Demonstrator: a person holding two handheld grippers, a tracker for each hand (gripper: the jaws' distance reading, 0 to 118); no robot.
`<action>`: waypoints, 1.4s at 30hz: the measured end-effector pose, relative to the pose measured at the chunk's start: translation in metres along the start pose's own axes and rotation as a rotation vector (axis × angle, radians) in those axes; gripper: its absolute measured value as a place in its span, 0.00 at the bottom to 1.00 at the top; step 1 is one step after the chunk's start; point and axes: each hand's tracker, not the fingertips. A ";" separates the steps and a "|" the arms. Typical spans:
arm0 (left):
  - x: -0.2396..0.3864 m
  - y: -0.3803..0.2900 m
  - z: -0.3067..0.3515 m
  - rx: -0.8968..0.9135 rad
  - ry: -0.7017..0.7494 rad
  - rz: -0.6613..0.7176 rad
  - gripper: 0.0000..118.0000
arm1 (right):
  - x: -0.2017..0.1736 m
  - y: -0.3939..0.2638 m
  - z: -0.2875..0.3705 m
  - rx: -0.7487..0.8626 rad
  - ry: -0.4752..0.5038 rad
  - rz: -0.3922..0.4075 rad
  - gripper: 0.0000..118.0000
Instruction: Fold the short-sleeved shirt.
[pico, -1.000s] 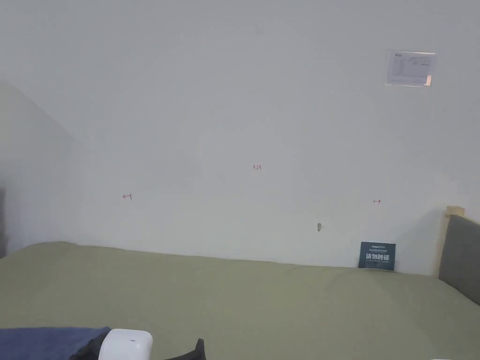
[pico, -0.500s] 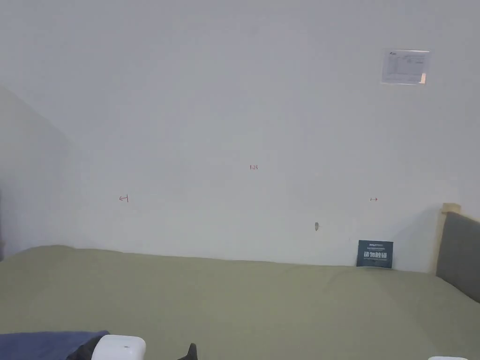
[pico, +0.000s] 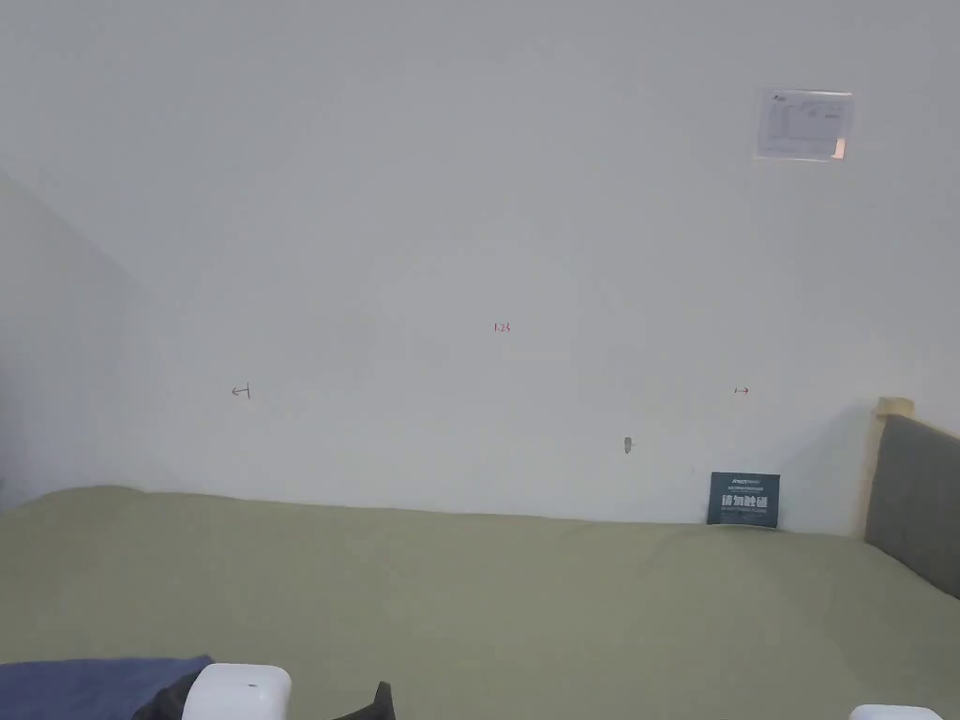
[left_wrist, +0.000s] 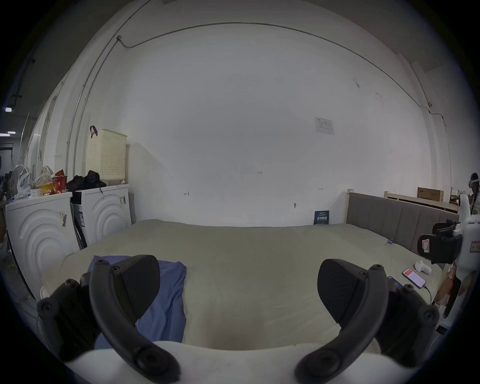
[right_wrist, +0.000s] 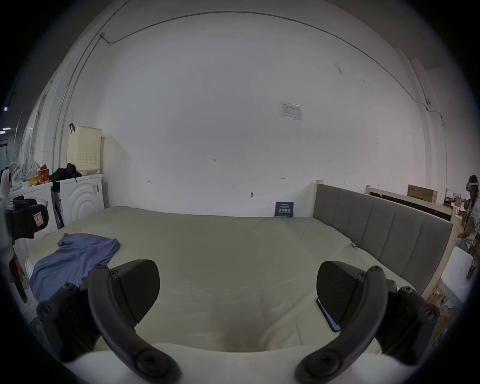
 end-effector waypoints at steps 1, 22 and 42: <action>-0.001 -0.001 0.000 -0.003 -0.005 0.006 1.00 | 0.000 0.000 0.001 0.002 -0.002 0.001 1.00; -0.011 -0.002 0.047 0.002 0.100 -0.021 0.04 | -0.036 0.014 0.004 -0.007 0.108 0.038 0.01; -0.068 -0.006 0.235 -0.005 0.556 0.026 0.04 | -0.240 0.013 -0.013 0.027 0.683 0.087 0.01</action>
